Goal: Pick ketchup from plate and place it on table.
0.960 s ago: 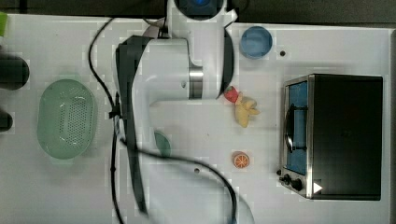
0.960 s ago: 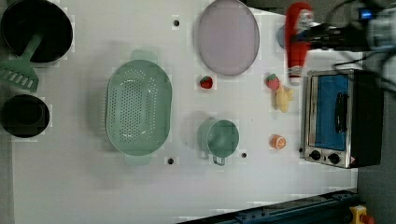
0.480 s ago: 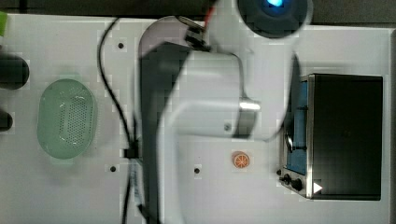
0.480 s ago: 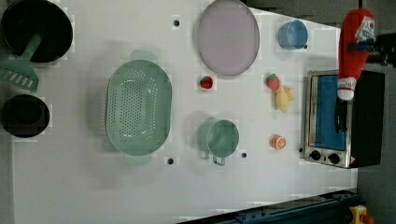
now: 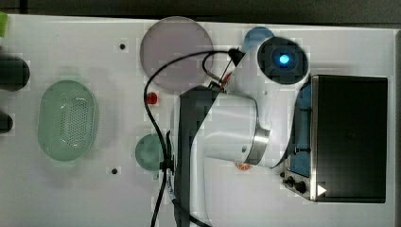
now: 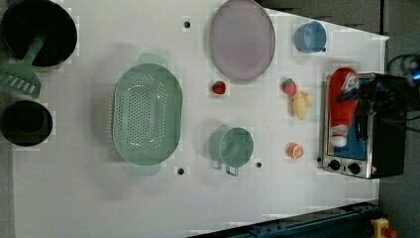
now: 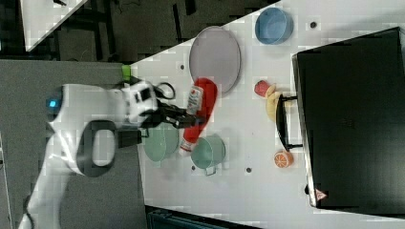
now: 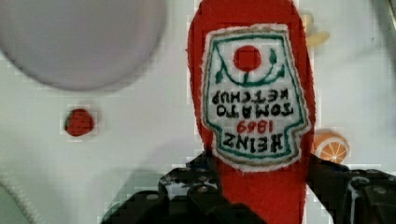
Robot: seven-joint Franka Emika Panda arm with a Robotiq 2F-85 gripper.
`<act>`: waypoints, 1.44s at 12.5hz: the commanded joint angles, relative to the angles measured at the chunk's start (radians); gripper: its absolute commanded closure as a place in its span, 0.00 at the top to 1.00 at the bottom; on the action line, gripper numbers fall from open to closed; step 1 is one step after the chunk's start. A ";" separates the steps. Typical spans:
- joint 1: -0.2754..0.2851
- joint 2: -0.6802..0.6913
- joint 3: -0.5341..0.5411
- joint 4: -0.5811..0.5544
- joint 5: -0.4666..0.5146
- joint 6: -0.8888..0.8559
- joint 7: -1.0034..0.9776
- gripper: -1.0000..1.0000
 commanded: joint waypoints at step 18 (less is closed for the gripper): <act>0.016 0.016 0.066 -0.345 -0.112 0.437 0.246 1.00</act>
